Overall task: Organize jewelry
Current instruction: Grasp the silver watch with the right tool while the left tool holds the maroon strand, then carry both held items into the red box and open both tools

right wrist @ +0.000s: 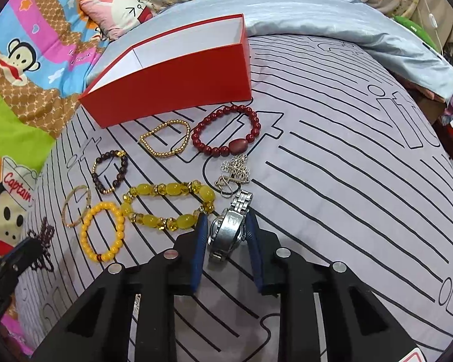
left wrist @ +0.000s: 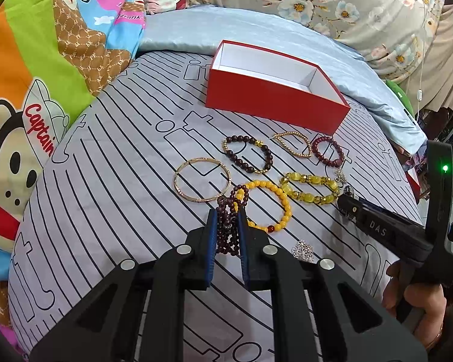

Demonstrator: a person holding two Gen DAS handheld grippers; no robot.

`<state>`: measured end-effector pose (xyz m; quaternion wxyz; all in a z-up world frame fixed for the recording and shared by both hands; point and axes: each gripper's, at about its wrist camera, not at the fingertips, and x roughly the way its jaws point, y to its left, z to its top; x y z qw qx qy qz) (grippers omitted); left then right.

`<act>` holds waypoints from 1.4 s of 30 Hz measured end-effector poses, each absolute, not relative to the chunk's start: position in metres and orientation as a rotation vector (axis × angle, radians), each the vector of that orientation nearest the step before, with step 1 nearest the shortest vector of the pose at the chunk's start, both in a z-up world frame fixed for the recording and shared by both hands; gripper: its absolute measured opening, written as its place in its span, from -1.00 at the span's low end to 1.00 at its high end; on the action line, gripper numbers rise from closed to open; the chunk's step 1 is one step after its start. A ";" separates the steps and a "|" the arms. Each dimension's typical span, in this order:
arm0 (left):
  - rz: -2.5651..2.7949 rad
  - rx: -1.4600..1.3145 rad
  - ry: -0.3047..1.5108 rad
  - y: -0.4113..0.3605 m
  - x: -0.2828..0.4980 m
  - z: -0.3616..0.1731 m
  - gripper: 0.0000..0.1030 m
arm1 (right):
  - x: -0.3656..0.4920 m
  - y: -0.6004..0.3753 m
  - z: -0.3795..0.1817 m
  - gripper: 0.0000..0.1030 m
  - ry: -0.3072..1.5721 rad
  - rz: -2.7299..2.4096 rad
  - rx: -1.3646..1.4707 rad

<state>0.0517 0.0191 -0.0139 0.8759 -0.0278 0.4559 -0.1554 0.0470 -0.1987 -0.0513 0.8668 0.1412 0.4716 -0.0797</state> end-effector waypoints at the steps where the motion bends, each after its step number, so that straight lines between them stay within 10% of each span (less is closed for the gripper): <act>1: -0.324 -0.058 0.952 0.019 0.052 -0.014 -0.74 | 0.047 -0.197 -0.051 -0.54 0.987 -0.168 0.282; 19: -0.337 -0.046 0.944 0.013 0.047 -0.009 -0.74 | 0.035 -0.201 -0.046 -0.78 0.980 -0.144 0.280; 23: -0.335 -0.048 0.945 0.013 0.046 -0.009 -0.74 | 0.035 -0.200 -0.047 -0.29 0.993 -0.151 0.274; 27: -0.334 -0.050 0.952 0.013 0.047 -0.010 -0.74 | 0.034 -0.192 -0.051 -0.26 0.985 -0.154 0.220; 42: -0.343 -0.041 0.934 0.008 0.048 -0.004 -0.74 | 0.030 -0.194 -0.027 -0.53 0.924 -0.134 0.205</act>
